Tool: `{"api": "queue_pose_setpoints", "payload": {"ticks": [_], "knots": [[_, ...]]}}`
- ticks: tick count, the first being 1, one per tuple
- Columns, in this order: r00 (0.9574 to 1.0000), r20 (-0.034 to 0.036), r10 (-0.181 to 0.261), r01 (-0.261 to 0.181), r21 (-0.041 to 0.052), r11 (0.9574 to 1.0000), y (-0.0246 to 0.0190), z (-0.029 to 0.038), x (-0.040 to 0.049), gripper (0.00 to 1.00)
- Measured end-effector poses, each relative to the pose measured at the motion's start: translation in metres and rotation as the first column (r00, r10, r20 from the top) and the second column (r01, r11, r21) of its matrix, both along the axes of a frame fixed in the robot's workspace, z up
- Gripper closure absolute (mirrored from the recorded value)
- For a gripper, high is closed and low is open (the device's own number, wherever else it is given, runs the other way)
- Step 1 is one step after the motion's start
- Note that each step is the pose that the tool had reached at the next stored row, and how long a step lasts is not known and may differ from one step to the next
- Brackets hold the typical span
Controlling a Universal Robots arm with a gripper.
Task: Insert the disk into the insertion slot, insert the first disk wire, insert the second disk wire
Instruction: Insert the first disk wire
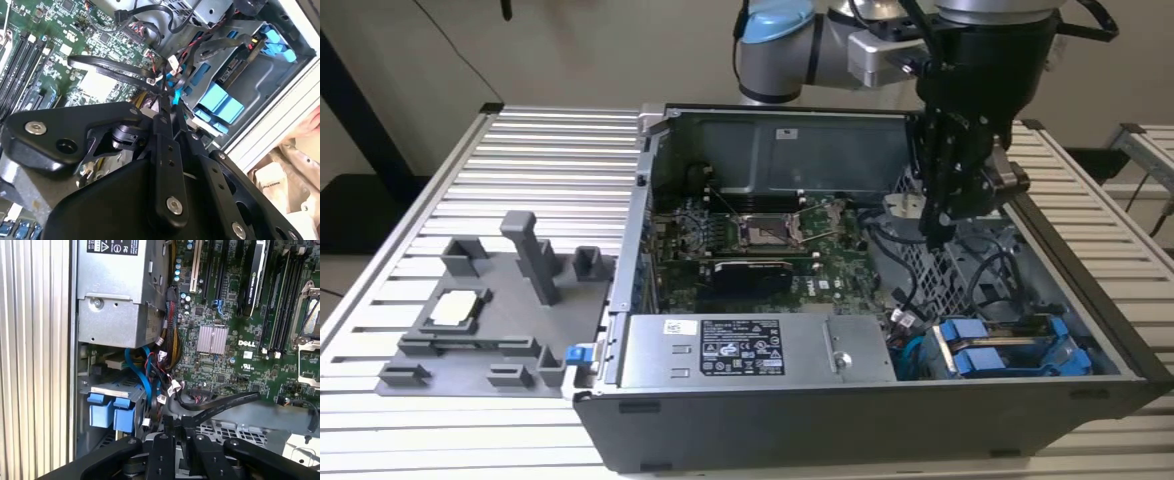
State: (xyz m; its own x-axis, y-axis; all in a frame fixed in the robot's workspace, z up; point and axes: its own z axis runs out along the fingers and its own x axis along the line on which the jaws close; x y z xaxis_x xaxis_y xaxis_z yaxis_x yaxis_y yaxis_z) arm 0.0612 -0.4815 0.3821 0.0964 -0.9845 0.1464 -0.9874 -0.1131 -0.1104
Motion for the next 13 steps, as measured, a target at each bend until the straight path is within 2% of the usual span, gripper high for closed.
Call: {"api": "queue_pose_setpoints", "payload": {"ticks": [2, 3, 4, 5, 7, 11, 13], "knots": [[1.0, 0.0002, 0.0, 0.0, 0.0032, 1.0, -0.0001, -0.0001, 0.0001, 0.79], [1.0, 0.0027, 0.0, 0.0, 0.0097, 1.0, -0.0004, -0.0006, 0.0001, 0.79], [1.0, 0.0062, 0.0, -0.001, 0.0207, 0.9998, -0.0004, -0.0007, 0.0002, 0.79], [1.0, 0.0099, 0.0, -0.001, 0.0405, 0.9992, -0.0004, -0.0008, 0.0001, 0.79], [0.9999, 0.0146, 0.0, -0.001, 0.0722, 0.9974, -0.0014, -0.0013, -0.0001, 0.79], [0.9999, 0.017, 0.002, -0.003, 0.0874, 0.9962, -0.0122, -0.005, -0.0014, 0.79], [0.9997, 0.0225, 0.002, -0.005, 0.1027, 0.9947, -0.0151, -0.0061, -0.002, 0.79]]}}
